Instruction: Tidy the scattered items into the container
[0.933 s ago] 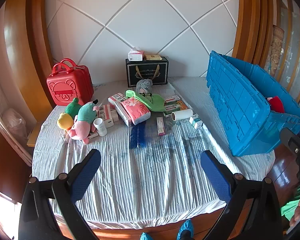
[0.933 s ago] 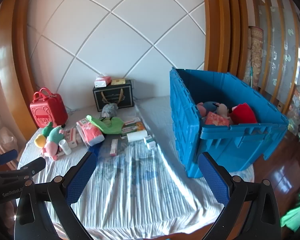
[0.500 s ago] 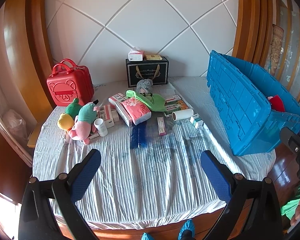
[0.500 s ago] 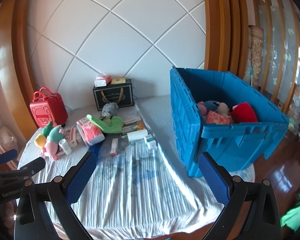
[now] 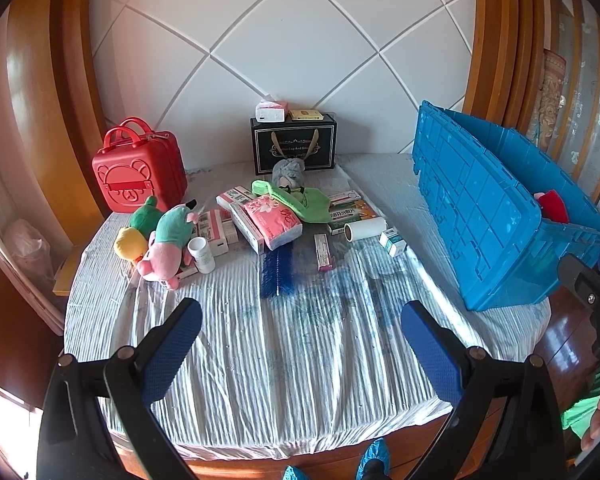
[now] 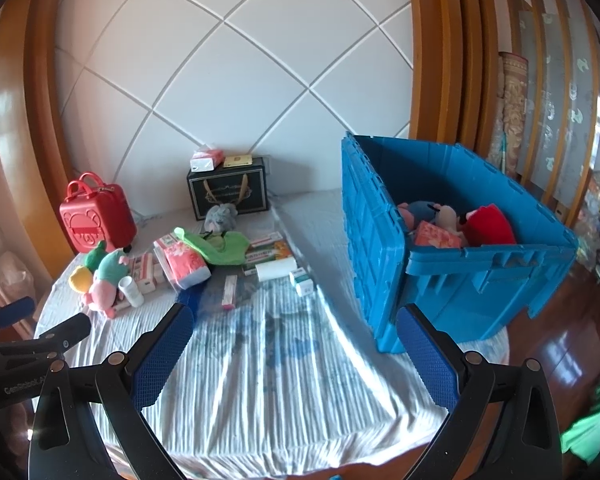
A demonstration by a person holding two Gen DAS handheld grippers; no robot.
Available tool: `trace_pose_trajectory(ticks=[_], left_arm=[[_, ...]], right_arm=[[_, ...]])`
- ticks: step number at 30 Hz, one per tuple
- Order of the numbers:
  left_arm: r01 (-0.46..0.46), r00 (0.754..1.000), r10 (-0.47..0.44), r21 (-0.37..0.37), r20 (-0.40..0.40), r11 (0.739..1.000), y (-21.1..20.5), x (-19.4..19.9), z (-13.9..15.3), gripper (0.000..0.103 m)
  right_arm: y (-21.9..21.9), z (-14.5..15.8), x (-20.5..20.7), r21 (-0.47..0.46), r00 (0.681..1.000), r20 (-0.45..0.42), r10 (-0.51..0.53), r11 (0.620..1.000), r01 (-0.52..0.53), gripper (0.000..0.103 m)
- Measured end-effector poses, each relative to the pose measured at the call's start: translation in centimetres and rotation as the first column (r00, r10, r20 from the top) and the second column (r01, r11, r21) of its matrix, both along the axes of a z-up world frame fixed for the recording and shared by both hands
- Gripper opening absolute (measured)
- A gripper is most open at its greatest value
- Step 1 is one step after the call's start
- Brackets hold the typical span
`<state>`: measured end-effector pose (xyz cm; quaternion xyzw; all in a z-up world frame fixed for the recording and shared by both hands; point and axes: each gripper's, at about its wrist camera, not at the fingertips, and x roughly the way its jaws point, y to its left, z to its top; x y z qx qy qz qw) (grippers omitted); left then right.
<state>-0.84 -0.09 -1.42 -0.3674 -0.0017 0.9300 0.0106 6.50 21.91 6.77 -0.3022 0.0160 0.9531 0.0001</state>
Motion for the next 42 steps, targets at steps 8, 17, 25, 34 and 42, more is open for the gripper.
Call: trace_pose_trajectory(ticks=[8, 17, 25, 34, 42], left_arm=[[0.009, 1.000, -0.009, 0.001, -0.005, 1.000, -0.3, 0.0, 0.0, 0.101], [-0.012, 0.999, 0.011, 0.026, 0.043, 1.000, -2.8, -1.4, -1.7, 0.101], [-0.117, 0.981, 0.111, 0.025, 0.158, 0.993, -6.1, -6.6, -6.9, 0.101], [-0.184, 0.924, 0.174, -0.003, 0.341, 0.983, -5.3, -17.3, -14.7, 0.101], [-0.218, 0.879, 0.205, -0.018, 0.431, 0.976, -5.4, -26.2, -21.9, 0.101]], right_arm=[[-0.1, 0.0, 0.0, 0.001, 1.000, 0.000, 0.000, 1.000, 0.000, 0.103], [-1.4, -1.1, -0.4, -0.010, 1.000, 0.027, -0.006, 1.000, 0.007, 0.103], [-3.3, -5.3, -5.1, -0.015, 0.987, 0.134, 0.084, 0.996, -0.083, 0.103], [-3.4, -12.2, -18.9, -0.072, 0.928, 0.285, 0.240, 0.971, -0.229, 0.103], [-3.4, -20.7, -29.3, -0.062, 0.849, 0.463, 0.256, 0.964, -0.257, 0.103]])
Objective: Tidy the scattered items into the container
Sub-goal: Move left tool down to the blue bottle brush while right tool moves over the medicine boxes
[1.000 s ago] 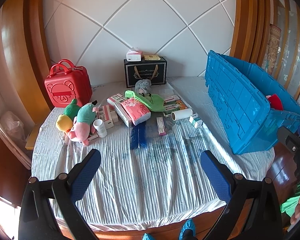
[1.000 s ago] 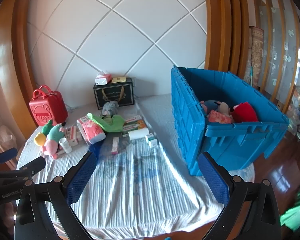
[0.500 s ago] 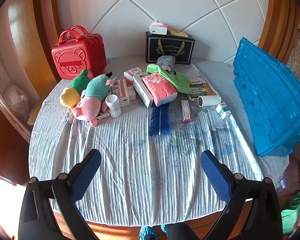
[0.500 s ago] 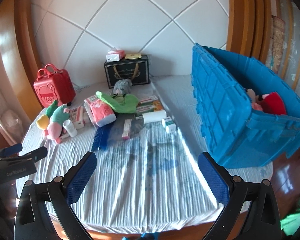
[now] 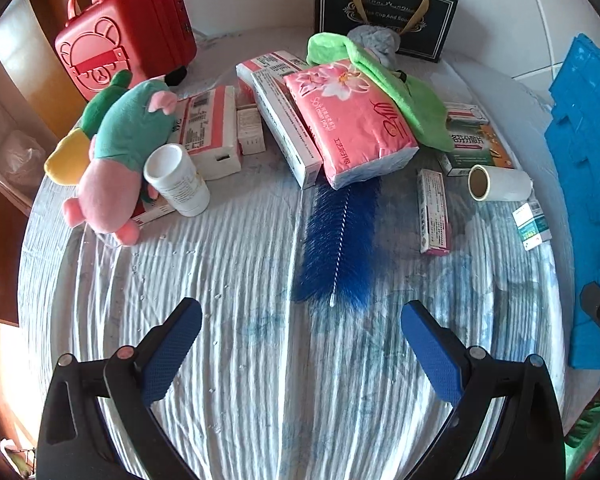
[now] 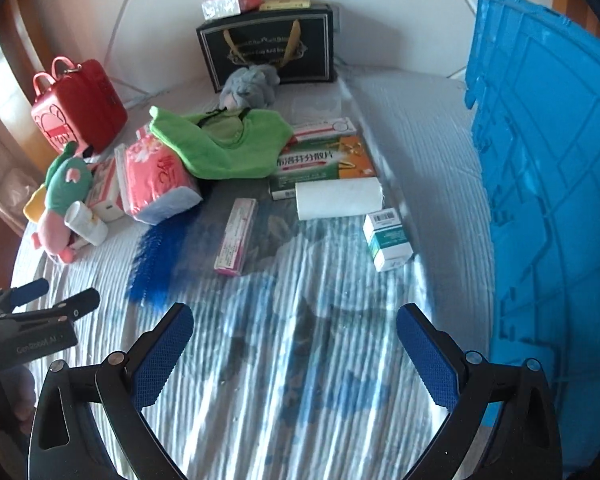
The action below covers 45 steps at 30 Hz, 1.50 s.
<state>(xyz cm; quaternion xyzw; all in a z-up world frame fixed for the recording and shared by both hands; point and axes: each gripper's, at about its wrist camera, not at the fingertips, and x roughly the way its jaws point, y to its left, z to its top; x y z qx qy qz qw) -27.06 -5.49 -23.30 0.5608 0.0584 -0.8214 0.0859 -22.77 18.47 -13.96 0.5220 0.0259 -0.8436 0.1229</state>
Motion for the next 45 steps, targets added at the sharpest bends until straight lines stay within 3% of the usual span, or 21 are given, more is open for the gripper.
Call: trace_pose_trajectory(ticks=[4, 11, 13, 16, 20, 22, 24, 28, 35, 37, 38, 39, 41, 45], left_arm=[[0.038, 0.999, -0.038, -0.016, 0.022, 0.999, 0.5, -3.6, -3.3, 0.101], [0.082, 0.996, -0.082, 0.005, 0.035, 0.997, 0.7, -7.0, -8.1, 0.101], [0.078, 0.994, -0.079, 0.016, 0.079, 0.997, 0.4, -7.3, -9.7, 0.103], [0.058, 0.997, -0.059, 0.021, 0.054, 0.998, -0.1, -6.9, -10.3, 0.103], [0.038, 0.999, -0.038, 0.012, 0.023, 0.999, 0.3, -6.1, -11.0, 0.103], [0.044, 0.999, -0.044, -0.002, -0.019, 0.999, 0.6, -5.4, -11.3, 0.103], [0.062, 0.998, -0.062, 0.007, -0.012, 0.998, 0.6, -5.6, -11.5, 0.103], [0.092, 0.995, -0.092, 0.011, -0.044, 0.996, 1.0, -5.9, -11.5, 0.078], [0.130, 0.986, -0.129, 0.001, -0.108, 0.992, 2.8, -4.9, -12.2, 0.048], [0.134, 0.984, -0.133, 0.006, -0.116, 0.991, 3.1, -4.7, -12.4, 0.026], [0.137, 0.984, -0.134, 0.018, -0.116, 0.990, 3.2, -4.6, -12.5, 0.021], [0.140, 0.984, -0.136, 0.025, -0.114, 0.990, 3.3, -4.5, -12.6, 0.017], [0.143, 0.983, -0.138, 0.036, -0.120, 0.989, 3.4, -3.9, -12.6, 0.014], [0.144, 0.977, -0.135, 0.038, -0.166, 0.989, 4.2, -1.6, -10.2, 0.014]], right_arm=[[-0.7, -3.1, -2.6, 0.031, 0.999, 0.042, -0.002, 1.000, 0.001, 0.103], [-4.0, -6.9, -6.2, -0.006, 0.998, 0.067, 0.019, 1.000, -0.018, 0.102], [-4.7, -7.3, -6.8, -0.028, 0.997, 0.071, 0.017, 0.999, -0.015, 0.086], [-6.0, -8.1, -7.6, -0.036, 0.995, 0.089, 0.038, 0.999, -0.035, 0.065], [-7.4, -9.6, -8.5, -0.045, 0.990, 0.121, 0.067, 0.997, -0.062, 0.049], [-8.0, -10.3, -8.7, -0.055, 0.987, 0.139, 0.077, 0.996, -0.069, 0.047], [-8.5, -10.8, -8.9, -0.066, 0.985, 0.152, 0.086, 0.995, -0.077, 0.047], [-9.5, -11.4, -9.6, -0.065, 0.985, 0.149, 0.090, 0.995, -0.081, 0.047], [-10.3, -12.1, -9.7, -0.040, 0.989, 0.122, 0.086, 0.996, -0.082, 0.048], [-10.3, -12.1, -9.7, -0.043, 0.990, 0.113, 0.080, 0.996, -0.076, 0.049], [-10.3, -12.0, -9.7, -0.045, 0.991, 0.108, 0.075, 0.997, -0.070, 0.049], [-10.4, -12.0, -9.7, -0.035, 0.992, 0.102, 0.073, 0.997, -0.070, 0.046], [-10.6, -11.9, -9.4, 0.022, 0.994, 0.092, 0.054, 0.998, -0.056, 0.028], [-9.8, -11.5, -7.1, -0.001, 0.990, 0.124, 0.064, 0.998, -0.065, 0.028]])
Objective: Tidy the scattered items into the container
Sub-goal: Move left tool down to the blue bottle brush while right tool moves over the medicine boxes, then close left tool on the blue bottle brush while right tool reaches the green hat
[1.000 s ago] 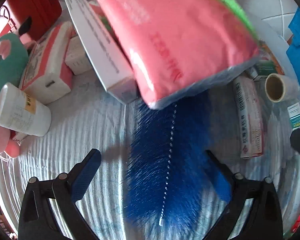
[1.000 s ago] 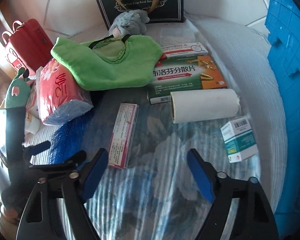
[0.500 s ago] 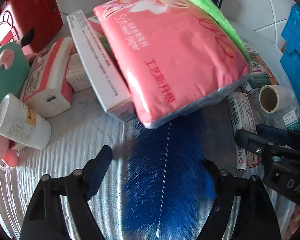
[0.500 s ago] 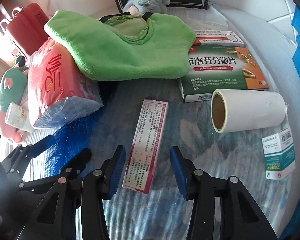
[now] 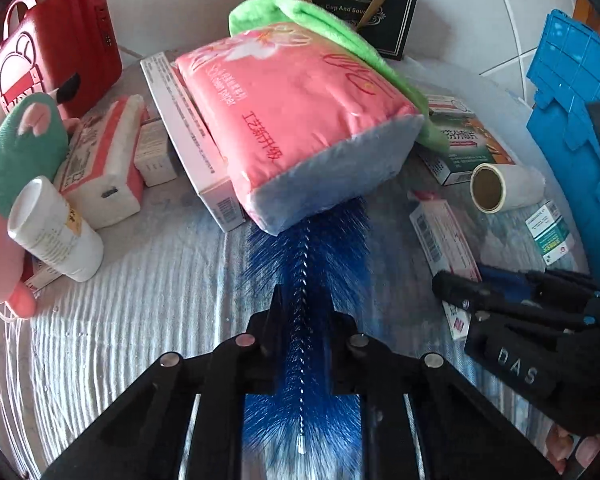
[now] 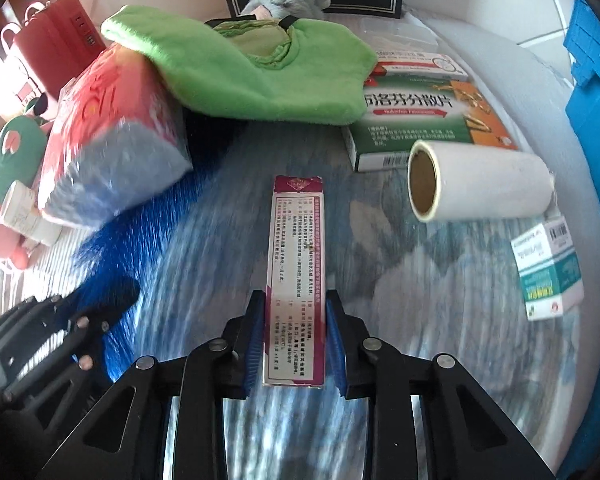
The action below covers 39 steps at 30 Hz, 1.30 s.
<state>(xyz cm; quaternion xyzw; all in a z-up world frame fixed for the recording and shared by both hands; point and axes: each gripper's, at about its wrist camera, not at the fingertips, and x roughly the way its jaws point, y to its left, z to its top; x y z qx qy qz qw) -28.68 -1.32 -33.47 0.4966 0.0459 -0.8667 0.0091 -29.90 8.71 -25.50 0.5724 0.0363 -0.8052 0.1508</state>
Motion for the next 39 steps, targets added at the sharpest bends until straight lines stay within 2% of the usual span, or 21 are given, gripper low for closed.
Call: trace_pose_trajectory(ticks=[5, 12, 15, 18, 21, 22, 27, 32, 35, 37, 39], left_arm=[[0.002, 1.000, -0.002, -0.001, 0.022, 1.000, -1.2, 3.3, 2.4, 0.013], [0.002, 0.997, 0.000, -0.021, 0.081, 1.000, -3.0, 11.1, 2.5, 0.013], [0.033, 0.995, -0.032, -0.003, 0.094, 0.999, -3.5, 13.4, 2.7, 0.013], [0.060, 0.993, -0.058, -0.019, 0.107, 0.998, -3.4, 14.7, 2.7, 0.016], [0.041, 0.993, -0.039, -0.017, 0.111, 0.999, -3.7, 14.6, 2.9, 0.027], [0.044, 0.993, -0.041, -0.021, 0.110, 0.999, -3.7, 14.3, 3.1, 0.033], [0.072, 0.992, -0.067, -0.043, 0.104, 0.996, -2.9, 12.0, 3.1, 0.051], [0.098, 0.986, -0.091, -0.043, 0.142, 0.994, -1.5, 8.7, 1.8, 0.051], [0.102, 0.984, -0.092, -0.059, 0.152, 0.993, -0.6, 7.0, 1.1, 0.051], [0.103, 0.983, -0.090, -0.074, 0.161, 0.992, 0.1, 5.9, 0.5, 0.051], [0.124, 0.983, -0.115, -0.058, 0.143, 0.991, 0.8, 5.2, 0.2, 0.051]], right_arm=[[1.2, 0.8, 3.7, -0.027, 0.999, 0.035, 0.016, 1.000, -0.015, 0.028], [0.8, 2.3, 7.0, -0.041, 0.998, 0.040, 0.042, 0.998, -0.040, 0.028], [0.1, 2.7, 8.5, -0.037, 0.998, 0.039, 0.053, 0.998, -0.052, 0.028], [0.2, 3.0, 9.7, -0.045, 0.999, 0.045, 0.013, 0.999, -0.011, 0.028], [-0.1, 3.0, 10.4, -0.031, 0.999, 0.050, 0.004, 1.000, -0.002, 0.028], [-0.1, 3.0, 10.4, -0.031, 0.999, 0.052, -0.005, 0.999, 0.006, 0.028], [-0.5, 3.8, 9.8, -0.034, 0.999, 0.030, -0.022, 0.999, 0.023, 0.028], [0.6, 1.9, 10.3, -0.006, 0.999, 0.032, -0.010, 1.000, 0.010, 0.030], [1.9, 1.8, 10.1, -0.012, 0.999, 0.036, -0.011, 1.000, 0.012, 0.038], [2.1, 1.1, 9.7, -0.005, 0.999, 0.040, -0.004, 1.000, 0.004, 0.040], [2.5, 0.2, 9.9, -0.003, 0.999, 0.045, 0.004, 1.000, -0.004, 0.040]])
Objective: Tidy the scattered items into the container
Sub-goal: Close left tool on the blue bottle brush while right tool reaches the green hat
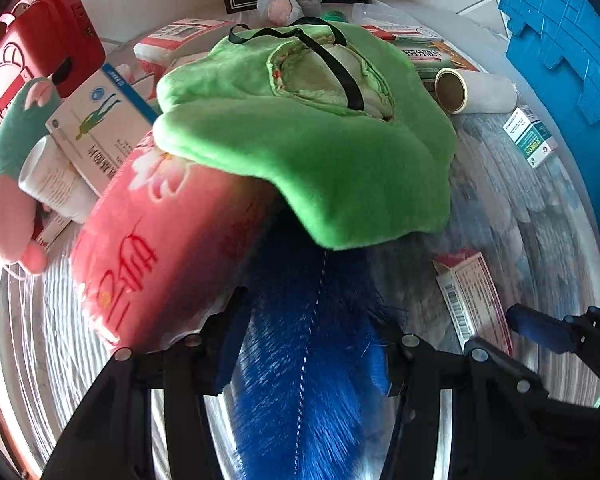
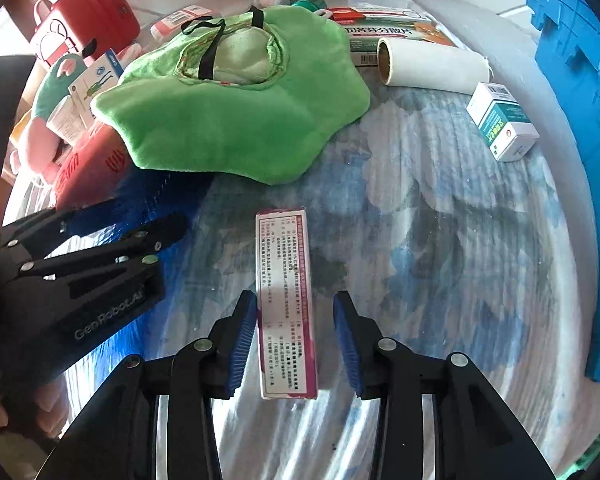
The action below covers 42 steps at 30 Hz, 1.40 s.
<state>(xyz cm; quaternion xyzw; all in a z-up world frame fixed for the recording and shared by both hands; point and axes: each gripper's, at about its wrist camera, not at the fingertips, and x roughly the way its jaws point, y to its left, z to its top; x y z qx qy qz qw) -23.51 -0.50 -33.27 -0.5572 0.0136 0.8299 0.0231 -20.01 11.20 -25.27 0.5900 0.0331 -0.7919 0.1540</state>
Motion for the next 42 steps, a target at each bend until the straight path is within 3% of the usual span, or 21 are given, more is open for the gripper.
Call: trace_pose_trajectory(ticks=[1, 3, 4, 7, 12, 15, 18, 20, 24, 27, 28, 33, 42], left_arm=[[0.005, 1.000, -0.005, 0.012, -0.006, 1.000, 0.3, -0.2, -0.2, 0.033], [0.016, 1.000, -0.016, 0.035, -0.013, 0.999, 0.7, -0.4, 0.1, 0.018], [0.017, 1.000, -0.016, 0.036, -0.019, 0.999, 0.8, -0.3, 0.6, 0.016], [0.024, 0.995, -0.020, 0.035, -0.095, 0.999, 0.3, 0.6, 3.7, 0.014], [0.012, 0.970, 0.007, 0.077, -0.242, 0.997, -1.6, 2.0, 11.4, 0.014], [-0.015, 0.946, 0.034, 0.061, -0.324, 0.998, -2.8, 2.9, 15.2, 0.003], [-0.025, 0.936, 0.047, 0.068, -0.349, 0.997, -3.7, 3.8, 17.4, 0.001], [-0.025, 0.942, 0.042, 0.055, -0.334, 0.998, -4.2, 3.9, 17.3, 0.001], [-0.042, 0.972, 0.061, 0.088, -0.228, 0.995, -5.1, 4.3, 14.3, 0.001], [-0.052, 0.988, 0.065, 0.099, -0.143, 0.994, -5.3, 4.7, 11.6, 0.001], [-0.055, 0.990, 0.067, 0.097, -0.127, 0.994, -5.4, 4.9, 10.8, 0.001], [-0.075, 0.994, 0.083, 0.107, -0.076, 0.991, -5.9, 5.4, 8.6, 0.001], [-0.145, 0.987, 0.152, 0.137, -0.047, 0.980, -8.5, 4.1, 7.1, 0.001]], right_arm=[[-0.2, -0.2, -0.3, 0.006, 1.000, -0.001, 0.006, 1.000, -0.006, 0.040], [-1.0, -0.3, -0.5, 0.041, 0.999, -0.038, 0.034, 0.999, -0.032, 0.036], [-1.3, -0.2, -0.7, 0.058, 0.998, -0.049, 0.041, 0.998, -0.038, 0.028], [-1.4, 0.7, -1.3, 0.025, 0.999, -0.043, 0.026, 0.999, -0.025, 0.028], [-0.9, 4.3, -2.1, -0.010, 0.993, -0.116, -0.001, 1.000, 0.000, 0.028], [2.0, 6.0, 1.0, -0.043, 0.986, -0.164, -0.010, 0.999, 0.003, 0.028], [1.6, 7.7, -1.0, -0.047, 0.983, -0.180, -0.022, 0.999, 0.013, 0.028], [2.0, 8.2, -0.1, -0.051, 0.982, -0.187, -0.032, 0.998, 0.023, 0.028], [2.7, 6.1, 0.2, -0.020, 0.988, -0.153, -0.034, 0.999, 0.031, 0.029], [2.8, 4.5, -0.2, -0.009, 0.991, -0.125, -0.039, 0.999, 0.038, 0.040], [2.8, 4.4, -0.1, -0.007, 0.992, -0.123, -0.040, 0.999, 0.040, 0.046], [2.0, 4.8, 0.0, -0.045, 0.993, -0.116, -0.017, 0.999, 0.012, 0.047], [-4.4, 7.2, -1.8, -0.118, 0.972, -0.188, 0.142, 0.979, -0.166, 0.056]])
